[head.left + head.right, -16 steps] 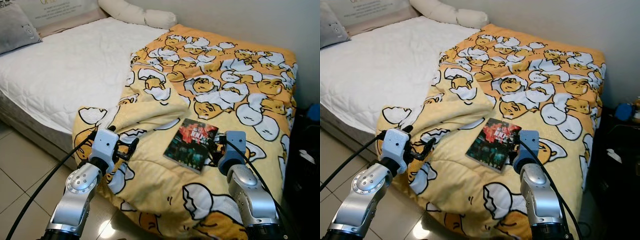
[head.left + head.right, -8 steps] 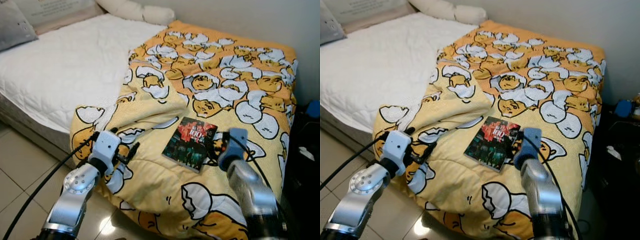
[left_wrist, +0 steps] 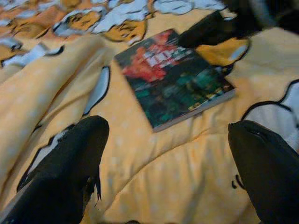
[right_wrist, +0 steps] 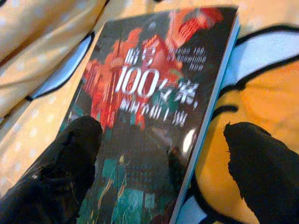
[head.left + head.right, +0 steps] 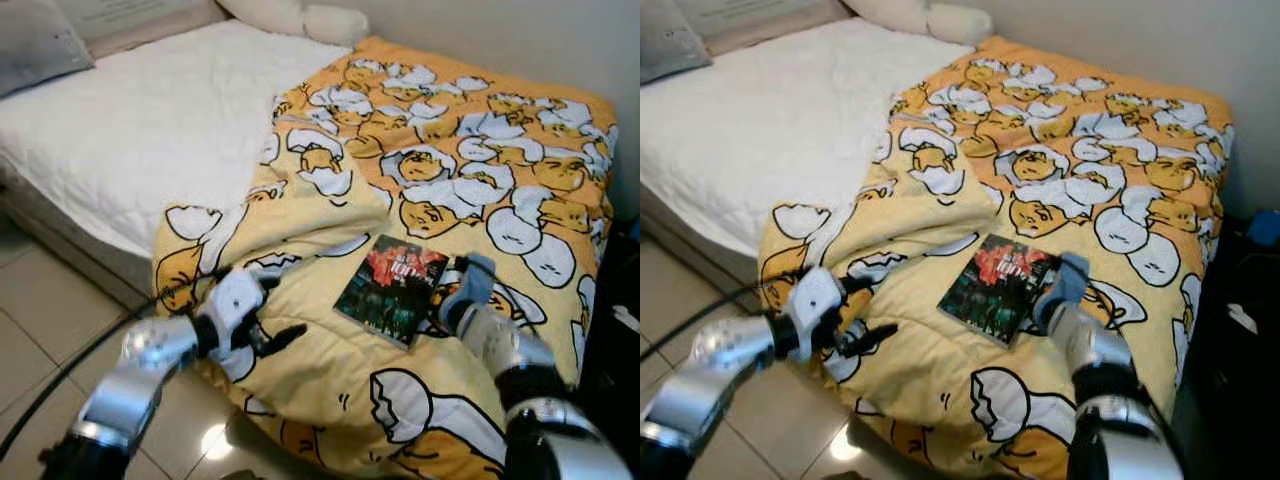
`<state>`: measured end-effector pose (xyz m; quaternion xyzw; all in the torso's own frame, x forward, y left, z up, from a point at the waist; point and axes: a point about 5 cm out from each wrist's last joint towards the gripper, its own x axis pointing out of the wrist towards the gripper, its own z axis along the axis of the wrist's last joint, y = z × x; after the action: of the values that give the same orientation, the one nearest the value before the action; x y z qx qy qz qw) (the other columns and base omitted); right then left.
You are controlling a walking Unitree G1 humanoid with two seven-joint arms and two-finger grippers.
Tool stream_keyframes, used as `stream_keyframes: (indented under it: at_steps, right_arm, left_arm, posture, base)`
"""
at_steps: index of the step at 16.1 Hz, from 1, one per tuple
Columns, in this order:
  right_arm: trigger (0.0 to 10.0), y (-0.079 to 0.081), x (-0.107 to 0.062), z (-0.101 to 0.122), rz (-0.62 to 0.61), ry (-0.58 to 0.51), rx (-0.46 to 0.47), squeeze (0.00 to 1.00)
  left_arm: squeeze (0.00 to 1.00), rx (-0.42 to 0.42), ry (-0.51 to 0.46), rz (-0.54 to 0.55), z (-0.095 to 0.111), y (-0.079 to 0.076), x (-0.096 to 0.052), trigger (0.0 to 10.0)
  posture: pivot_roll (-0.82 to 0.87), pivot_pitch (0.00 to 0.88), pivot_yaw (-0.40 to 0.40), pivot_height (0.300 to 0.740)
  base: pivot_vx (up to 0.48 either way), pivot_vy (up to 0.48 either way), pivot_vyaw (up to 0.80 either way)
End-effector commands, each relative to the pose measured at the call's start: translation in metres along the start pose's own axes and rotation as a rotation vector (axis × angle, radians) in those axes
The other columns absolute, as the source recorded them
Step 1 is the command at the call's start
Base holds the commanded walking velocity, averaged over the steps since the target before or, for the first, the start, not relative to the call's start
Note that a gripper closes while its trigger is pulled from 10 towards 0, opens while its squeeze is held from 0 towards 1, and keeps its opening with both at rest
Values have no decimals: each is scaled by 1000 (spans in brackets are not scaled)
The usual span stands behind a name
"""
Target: Clean up the room
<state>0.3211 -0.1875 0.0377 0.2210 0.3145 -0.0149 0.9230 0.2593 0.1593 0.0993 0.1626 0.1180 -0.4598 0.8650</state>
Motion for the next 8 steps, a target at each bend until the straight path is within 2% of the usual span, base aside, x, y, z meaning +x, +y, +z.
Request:
stream_keyframes:
  at_steps: [1, 3, 4, 5, 8]
  right_arm:
    - [10000, -4, 0, 6, -19, -17, 24, 1000]
    - [10000, -1, 3, 11, -19, -16, 42, 408]
    - [10000, 2, 5, 11, -19, -12, 47, 365]
    - [10000, 3, 6, 10, -24, -6, 51, 0]
    - [10000, -2, 6, 2, -44, 18, 80, 0]
  left_arm:
    - [0, 7, -5, -35, 5, 2, -1, 10000]
    - [0, 0, 7, -78, 7, 7, -5, 10000]
    - [0, -11, 21, -112, 7, 9, -9, 10000]
    - [0, -2, 41, -134, 5, 8, -10, 10000]
    - [0, 10, 65, -171, 3, 2, -9, 10000]
  posture:
    - [0, 0, -49, 740]
    - [-7, 0, -45, 740]
    - [-11, 0, -33, 740]
    - [-8, 0, -30, 740]
    - [0, 0, -29, 740]
  base:
    - [0, 0, 0]
    - [0, 0, 0]
    - [0, 0, 0]
    - [0, 0, 0]
    - [0, 0, 0]
